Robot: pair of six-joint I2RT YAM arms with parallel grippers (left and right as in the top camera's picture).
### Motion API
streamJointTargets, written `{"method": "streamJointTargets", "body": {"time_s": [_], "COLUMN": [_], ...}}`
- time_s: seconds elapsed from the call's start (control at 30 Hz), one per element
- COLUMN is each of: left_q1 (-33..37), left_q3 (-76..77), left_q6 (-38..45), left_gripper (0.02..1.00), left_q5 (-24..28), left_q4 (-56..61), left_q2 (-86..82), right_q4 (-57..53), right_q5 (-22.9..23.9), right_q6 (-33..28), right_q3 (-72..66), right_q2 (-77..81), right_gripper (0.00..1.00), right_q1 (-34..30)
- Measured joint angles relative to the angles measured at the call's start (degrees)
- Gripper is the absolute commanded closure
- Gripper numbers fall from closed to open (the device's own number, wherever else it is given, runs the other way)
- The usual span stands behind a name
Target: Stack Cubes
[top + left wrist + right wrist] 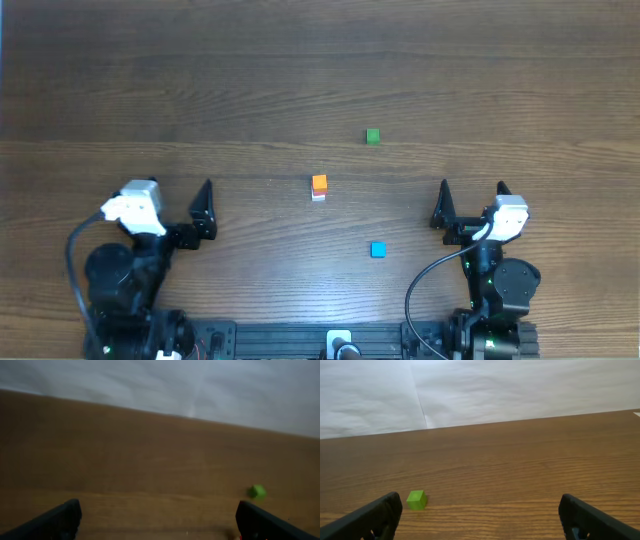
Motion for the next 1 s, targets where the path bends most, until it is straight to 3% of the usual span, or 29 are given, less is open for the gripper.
{"method": "streamJointTargets", "body": {"time_s": [0.43,0.7,1.0], "left_q1": [-0.35,-0.35,-0.33], "left_q3": [-12.59,-16.17,-17.05], "left_q6": [1.27,1.31,1.31], "left_gripper": [0.018,0.018,0.02], "left_q5": [2.54,-1.09,-3.26], "left_q4": [20.13,22.18,15.72], "left_q2": [-0.22,-3.67,-10.71], "right_q4": [0.0,0.0,0.0], "right_q5": [0.02,0.0,0.0], "right_q6": [-0.02,-0.04,-0.04], "right_q3": [0.0,0.0,0.0], "right_q2": [0.0,0.0,0.0], "right_gripper": [0.007,0.009,0.007], "right_q1": [0.0,0.0,0.0]}}
